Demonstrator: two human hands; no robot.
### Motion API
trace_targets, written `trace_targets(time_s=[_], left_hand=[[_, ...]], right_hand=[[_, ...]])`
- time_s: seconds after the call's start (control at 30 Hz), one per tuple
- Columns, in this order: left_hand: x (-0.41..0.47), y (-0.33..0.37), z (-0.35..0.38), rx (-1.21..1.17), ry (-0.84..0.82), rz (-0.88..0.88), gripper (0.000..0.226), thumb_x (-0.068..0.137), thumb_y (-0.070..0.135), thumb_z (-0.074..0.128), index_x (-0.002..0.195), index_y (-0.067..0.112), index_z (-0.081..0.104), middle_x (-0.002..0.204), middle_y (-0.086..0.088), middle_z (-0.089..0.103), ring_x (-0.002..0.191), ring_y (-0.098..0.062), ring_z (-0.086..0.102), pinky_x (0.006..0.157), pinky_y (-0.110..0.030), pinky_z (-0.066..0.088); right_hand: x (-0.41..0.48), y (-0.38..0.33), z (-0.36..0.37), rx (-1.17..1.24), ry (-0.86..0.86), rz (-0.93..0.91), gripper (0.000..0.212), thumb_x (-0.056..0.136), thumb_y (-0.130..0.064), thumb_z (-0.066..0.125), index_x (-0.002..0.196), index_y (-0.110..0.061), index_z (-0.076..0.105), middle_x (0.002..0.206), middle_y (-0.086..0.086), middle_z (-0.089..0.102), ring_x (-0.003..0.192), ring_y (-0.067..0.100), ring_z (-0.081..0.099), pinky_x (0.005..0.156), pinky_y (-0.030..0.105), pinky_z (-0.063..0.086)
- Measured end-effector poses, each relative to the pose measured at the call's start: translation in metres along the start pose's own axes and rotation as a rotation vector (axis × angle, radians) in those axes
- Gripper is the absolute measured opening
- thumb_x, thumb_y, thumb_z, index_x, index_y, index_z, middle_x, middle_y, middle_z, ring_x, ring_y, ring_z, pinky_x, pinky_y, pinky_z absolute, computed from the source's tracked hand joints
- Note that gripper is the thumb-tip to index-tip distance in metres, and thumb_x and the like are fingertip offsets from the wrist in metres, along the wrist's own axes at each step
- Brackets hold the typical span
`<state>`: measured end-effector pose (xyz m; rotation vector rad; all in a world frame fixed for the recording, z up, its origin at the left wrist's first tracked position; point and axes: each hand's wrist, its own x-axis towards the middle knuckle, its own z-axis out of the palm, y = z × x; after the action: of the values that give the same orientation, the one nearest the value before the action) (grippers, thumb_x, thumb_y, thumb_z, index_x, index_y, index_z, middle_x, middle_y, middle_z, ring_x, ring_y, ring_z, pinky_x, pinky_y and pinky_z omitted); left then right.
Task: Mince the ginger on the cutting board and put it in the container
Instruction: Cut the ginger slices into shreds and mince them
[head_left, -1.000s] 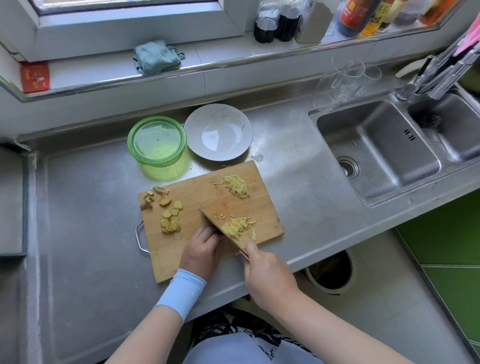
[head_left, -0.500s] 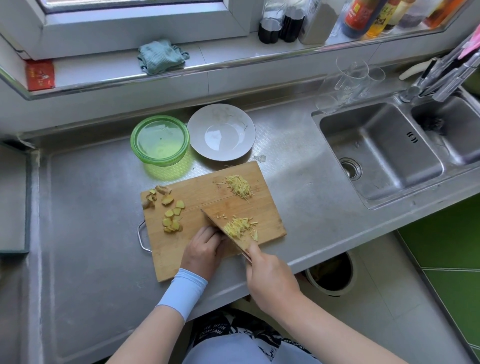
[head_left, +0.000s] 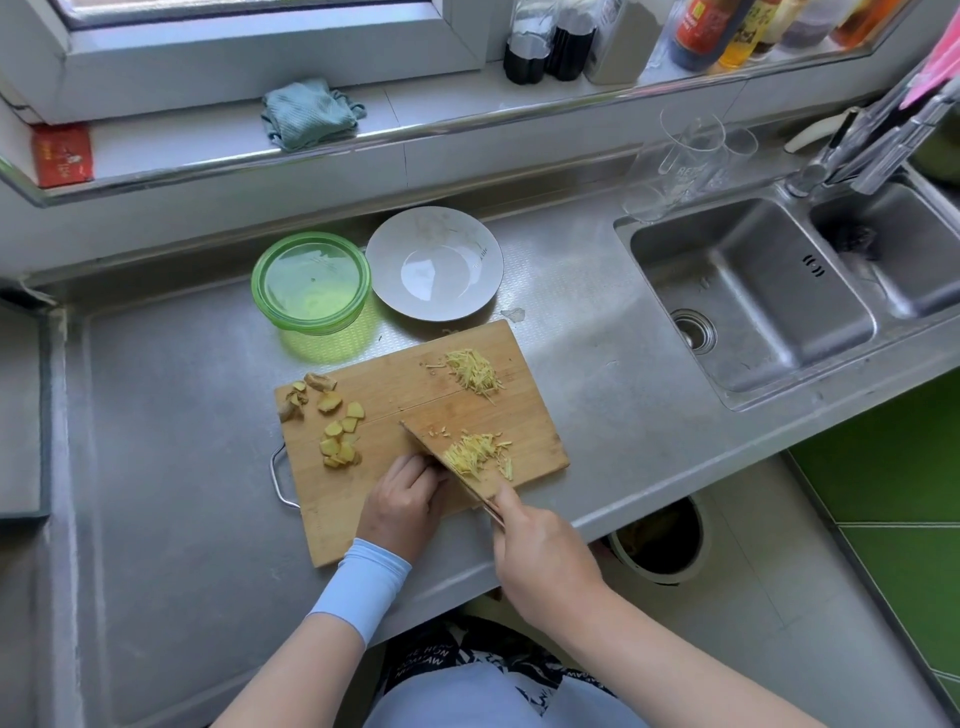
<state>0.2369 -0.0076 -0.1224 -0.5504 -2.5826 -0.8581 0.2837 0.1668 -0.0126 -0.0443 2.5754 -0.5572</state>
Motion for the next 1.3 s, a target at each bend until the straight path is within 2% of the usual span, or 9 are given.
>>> trace_targets(time_s=[0.07,0.27,0.37,0.5,0.63,0.8,1.03,1.17,1.3], left_hand=[[-0.001,0.001,0.001,0.010,-0.008,-0.002,0.023,0.095,0.013,0.055,0.078,0.003,0.067,0.083,-0.012,0.064,0.076,-0.031,0.060,0.057,-0.040,0.052],[0.000,0.002,0.000,0.023,-0.018,0.009,0.027,0.097,0.015,0.052,0.076,0.003,0.065,0.079,-0.011,0.060,0.071,-0.030,0.054,0.056,-0.041,0.048],[0.000,0.004,-0.002,0.022,-0.005,-0.004,0.025,0.094,0.015,0.055,0.074,0.004,0.065,0.077,-0.011,0.061,0.071,-0.029,0.055,0.058,-0.039,0.048],[0.001,0.003,-0.004,0.014,0.003,0.002,0.020,0.092,0.012,0.057,0.079,0.003,0.068,0.083,-0.011,0.066,0.078,-0.029,0.060,0.063,-0.037,0.052],[0.000,0.002,-0.002,0.017,-0.018,-0.014,0.021,0.093,0.012,0.056,0.078,0.003,0.067,0.082,-0.011,0.064,0.076,-0.030,0.059,0.060,-0.039,0.052],[0.000,0.003,-0.001,0.022,-0.002,-0.012,0.029,0.097,0.019,0.052,0.078,0.004,0.066,0.080,-0.011,0.061,0.075,-0.028,0.052,0.061,-0.036,0.046],[0.000,0.006,-0.004,0.013,0.011,-0.045,0.037,0.102,0.023,0.043,0.081,0.004,0.067,0.085,-0.011,0.063,0.079,-0.029,0.055,0.062,-0.035,0.048],[-0.001,0.006,-0.003,0.006,-0.006,-0.054,0.041,0.103,0.024,0.042,0.075,0.004,0.065,0.079,-0.011,0.060,0.074,-0.031,0.055,0.057,-0.038,0.048],[-0.001,0.005,-0.003,0.028,-0.005,-0.044,0.025,0.094,0.017,0.053,0.076,0.004,0.066,0.079,-0.011,0.060,0.075,-0.029,0.053,0.058,-0.037,0.048]], right_hand=[[0.005,-0.002,0.002,-0.009,0.001,0.007,0.046,0.105,-0.024,0.037,0.149,-0.020,0.027,0.095,0.009,0.069,0.087,0.030,0.065,0.066,0.038,0.047],[0.029,-0.026,-0.003,-0.020,0.020,-0.018,0.012,0.105,-0.022,0.037,0.114,-0.016,0.040,0.097,0.010,0.063,0.088,0.034,0.064,0.062,0.035,0.036],[0.023,-0.021,-0.003,-0.023,0.037,-0.026,0.021,0.105,-0.024,0.036,0.125,-0.016,0.040,0.101,0.010,0.065,0.090,0.033,0.064,0.064,0.035,0.036],[0.000,-0.005,0.000,-0.022,0.011,-0.014,0.045,0.105,-0.026,0.036,0.149,-0.020,0.027,0.094,0.007,0.069,0.085,0.029,0.064,0.067,0.039,0.048],[0.005,-0.006,0.001,-0.012,0.020,0.005,0.042,0.105,-0.025,0.036,0.147,-0.018,0.031,0.097,0.009,0.069,0.088,0.030,0.065,0.065,0.037,0.044],[0.025,-0.025,-0.002,-0.019,0.041,-0.025,0.018,0.105,-0.023,0.037,0.120,-0.014,0.041,0.100,0.012,0.065,0.091,0.035,0.065,0.063,0.034,0.036],[0.001,-0.005,0.000,0.001,0.040,-0.018,0.036,0.103,-0.023,0.037,0.139,-0.018,0.036,0.092,0.010,0.067,0.084,0.033,0.061,0.069,0.043,0.049],[0.002,-0.003,0.003,0.001,0.033,-0.004,0.039,0.104,-0.024,0.038,0.142,-0.017,0.036,0.094,0.010,0.068,0.086,0.033,0.063,0.068,0.042,0.047],[0.022,-0.021,0.000,-0.019,0.059,-0.023,0.023,0.104,-0.023,0.038,0.125,-0.015,0.042,0.104,0.012,0.064,0.094,0.036,0.063,0.066,0.037,0.039]])
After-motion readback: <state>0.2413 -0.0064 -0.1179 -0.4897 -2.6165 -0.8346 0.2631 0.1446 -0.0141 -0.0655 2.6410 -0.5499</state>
